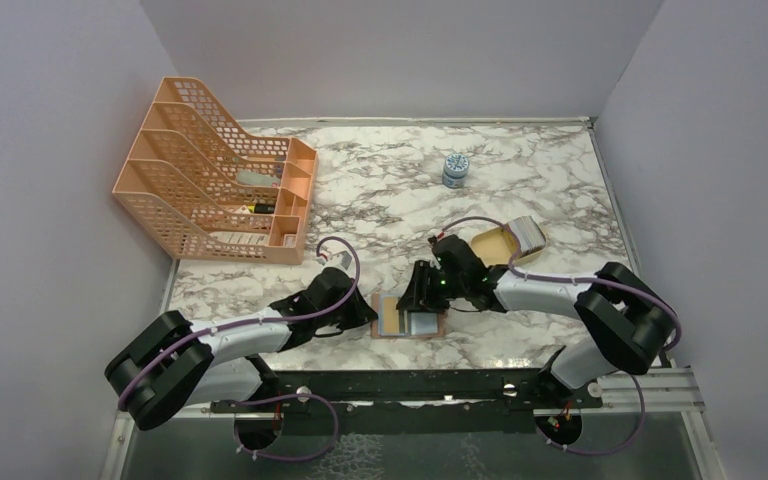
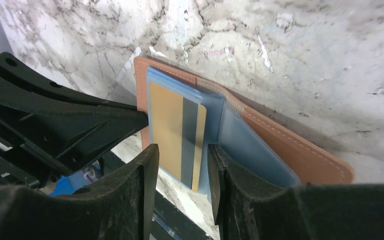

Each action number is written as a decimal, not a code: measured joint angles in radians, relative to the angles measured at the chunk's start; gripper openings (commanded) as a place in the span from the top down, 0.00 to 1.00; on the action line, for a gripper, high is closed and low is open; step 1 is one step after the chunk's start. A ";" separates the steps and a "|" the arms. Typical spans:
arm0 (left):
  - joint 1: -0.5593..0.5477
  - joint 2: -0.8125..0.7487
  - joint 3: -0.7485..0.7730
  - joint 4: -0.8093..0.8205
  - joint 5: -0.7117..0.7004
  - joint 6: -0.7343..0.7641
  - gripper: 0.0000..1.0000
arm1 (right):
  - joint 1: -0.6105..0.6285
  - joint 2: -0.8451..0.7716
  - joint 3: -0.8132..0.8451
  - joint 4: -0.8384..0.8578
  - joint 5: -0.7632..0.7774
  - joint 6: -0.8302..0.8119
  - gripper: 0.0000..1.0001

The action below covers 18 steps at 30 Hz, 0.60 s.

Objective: Put the credit cards into the card holder
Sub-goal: Insert the credit card into the card holder.

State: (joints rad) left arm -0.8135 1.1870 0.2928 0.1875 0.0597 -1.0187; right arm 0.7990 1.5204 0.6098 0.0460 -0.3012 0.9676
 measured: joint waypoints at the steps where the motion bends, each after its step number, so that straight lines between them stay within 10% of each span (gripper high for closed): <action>1: 0.000 0.000 0.000 0.000 0.000 0.000 1.00 | 0.000 -0.008 0.014 -0.030 0.016 -0.014 0.56; 18: 0.000 -0.059 0.010 -0.060 -0.004 0.042 1.00 | -0.011 -0.044 0.341 -0.462 0.417 -0.342 0.48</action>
State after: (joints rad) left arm -0.8139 1.1282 0.3027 0.1280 0.0555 -0.9764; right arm 0.7876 1.4761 0.9504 -0.4160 0.1162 0.6254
